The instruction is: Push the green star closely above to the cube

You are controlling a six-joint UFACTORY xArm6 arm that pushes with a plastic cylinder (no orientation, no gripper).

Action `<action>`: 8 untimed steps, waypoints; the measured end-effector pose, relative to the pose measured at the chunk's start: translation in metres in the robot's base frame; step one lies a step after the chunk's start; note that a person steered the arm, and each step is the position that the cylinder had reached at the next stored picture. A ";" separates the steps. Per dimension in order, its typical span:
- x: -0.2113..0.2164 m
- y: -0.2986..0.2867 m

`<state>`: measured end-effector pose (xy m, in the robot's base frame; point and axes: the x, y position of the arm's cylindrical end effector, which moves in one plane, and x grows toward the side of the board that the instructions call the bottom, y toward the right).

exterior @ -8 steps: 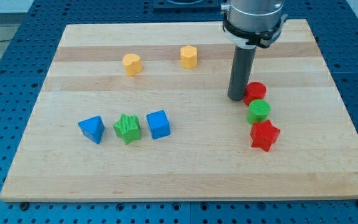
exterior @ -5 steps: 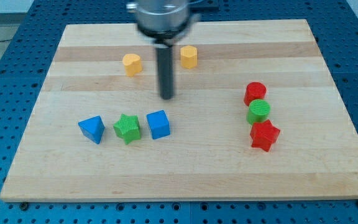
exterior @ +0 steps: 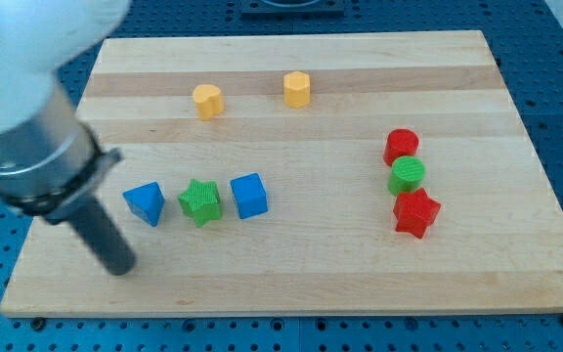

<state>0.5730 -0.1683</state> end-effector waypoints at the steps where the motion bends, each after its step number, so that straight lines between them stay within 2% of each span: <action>1: -0.040 0.035; 3: -0.137 0.087; 4: -0.141 0.106; 5: -0.125 0.099; 7: -0.052 0.076; 8: -0.070 0.121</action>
